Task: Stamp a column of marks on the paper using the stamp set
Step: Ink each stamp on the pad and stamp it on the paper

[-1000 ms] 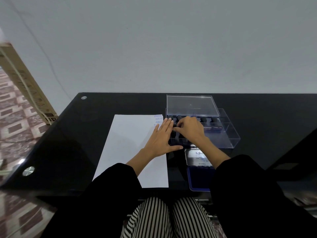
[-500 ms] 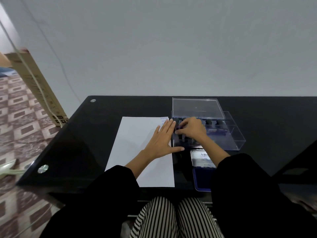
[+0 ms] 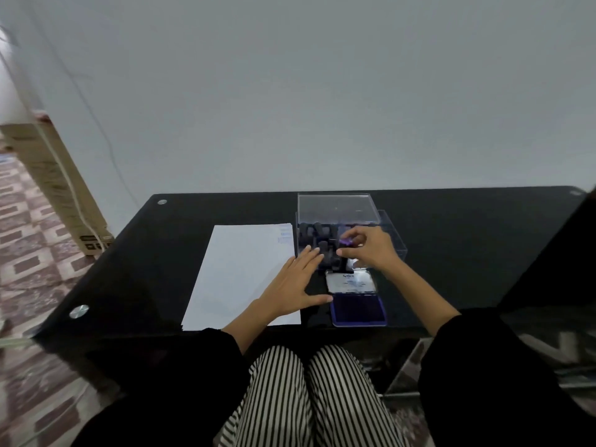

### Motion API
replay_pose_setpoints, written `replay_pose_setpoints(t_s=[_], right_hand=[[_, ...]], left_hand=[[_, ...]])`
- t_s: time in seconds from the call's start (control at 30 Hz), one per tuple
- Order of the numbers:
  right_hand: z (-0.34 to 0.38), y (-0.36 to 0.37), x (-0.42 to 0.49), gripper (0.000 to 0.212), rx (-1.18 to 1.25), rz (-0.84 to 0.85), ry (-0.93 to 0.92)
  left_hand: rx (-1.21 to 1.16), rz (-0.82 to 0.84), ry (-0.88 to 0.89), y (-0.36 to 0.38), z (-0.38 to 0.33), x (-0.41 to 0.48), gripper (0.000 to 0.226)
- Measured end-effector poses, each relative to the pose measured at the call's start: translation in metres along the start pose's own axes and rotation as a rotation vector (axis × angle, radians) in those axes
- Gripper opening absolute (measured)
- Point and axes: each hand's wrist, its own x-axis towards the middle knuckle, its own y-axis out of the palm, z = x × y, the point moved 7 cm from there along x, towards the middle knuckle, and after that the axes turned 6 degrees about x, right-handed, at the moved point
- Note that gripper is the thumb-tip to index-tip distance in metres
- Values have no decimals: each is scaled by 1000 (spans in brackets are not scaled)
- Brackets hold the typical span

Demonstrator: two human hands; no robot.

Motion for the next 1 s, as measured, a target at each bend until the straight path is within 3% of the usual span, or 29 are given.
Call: replay_pose_setpoints(t_s=[0.37, 1.0], right_hand=[[-39, 6, -55, 31, -131, 63, 65], [-31, 27, -81, 30, -536, -40, -138]], left_hand=[[7, 146, -103, 40, -16, -30, 86], [87, 159, -124, 73, -24, -23, 81]])
